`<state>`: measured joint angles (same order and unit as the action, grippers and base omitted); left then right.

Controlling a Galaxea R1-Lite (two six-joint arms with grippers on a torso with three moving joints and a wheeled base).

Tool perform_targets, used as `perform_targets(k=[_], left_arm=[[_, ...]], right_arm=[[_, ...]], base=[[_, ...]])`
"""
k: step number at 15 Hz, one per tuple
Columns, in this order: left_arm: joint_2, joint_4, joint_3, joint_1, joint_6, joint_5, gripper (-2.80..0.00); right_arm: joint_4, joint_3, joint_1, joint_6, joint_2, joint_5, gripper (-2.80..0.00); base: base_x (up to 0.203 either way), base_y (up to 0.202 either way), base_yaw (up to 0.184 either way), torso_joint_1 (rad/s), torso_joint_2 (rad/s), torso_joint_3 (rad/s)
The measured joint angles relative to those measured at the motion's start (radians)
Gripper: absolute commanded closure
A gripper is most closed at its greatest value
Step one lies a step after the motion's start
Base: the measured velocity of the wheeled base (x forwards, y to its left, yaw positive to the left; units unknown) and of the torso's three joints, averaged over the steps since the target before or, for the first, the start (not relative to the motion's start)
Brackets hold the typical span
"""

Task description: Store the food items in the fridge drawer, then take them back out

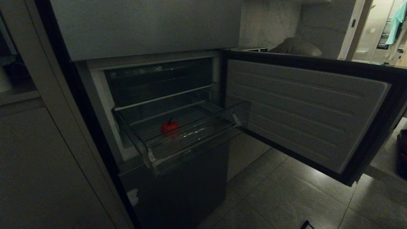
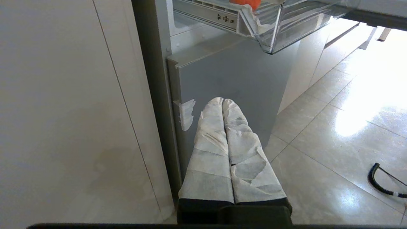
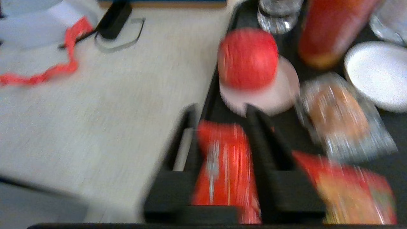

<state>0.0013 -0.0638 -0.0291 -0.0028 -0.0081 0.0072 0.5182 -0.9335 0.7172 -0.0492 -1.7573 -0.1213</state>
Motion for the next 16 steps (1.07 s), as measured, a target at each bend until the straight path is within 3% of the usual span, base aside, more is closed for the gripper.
perform_targets(k=[7, 11, 16], left_arm=[[0.0, 0.0, 0.0, 0.0, 0.0, 0.0, 0.0], [0.0, 0.0, 0.0, 0.0, 0.0, 0.0, 0.0], [0.0, 0.0, 0.0, 0.0, 0.0, 0.0, 0.0]], right_arm=[[0.034, -0.27, 0.001, 0.028, -0.265, -0.077, -2.8], [0.009, -0.426, -0.002, 0.041, -0.396, -0.079, -2.8], [0.004, -0.479, 0.0, 0.045, -0.467, -0.057, -2.8]], base=[[0.0, 0.0, 0.0, 0.0, 0.0, 0.0], [0.0, 0.0, 0.0, 0.0, 0.0, 0.0], [0.0, 0.0, 0.0, 0.0, 0.0, 0.0]])
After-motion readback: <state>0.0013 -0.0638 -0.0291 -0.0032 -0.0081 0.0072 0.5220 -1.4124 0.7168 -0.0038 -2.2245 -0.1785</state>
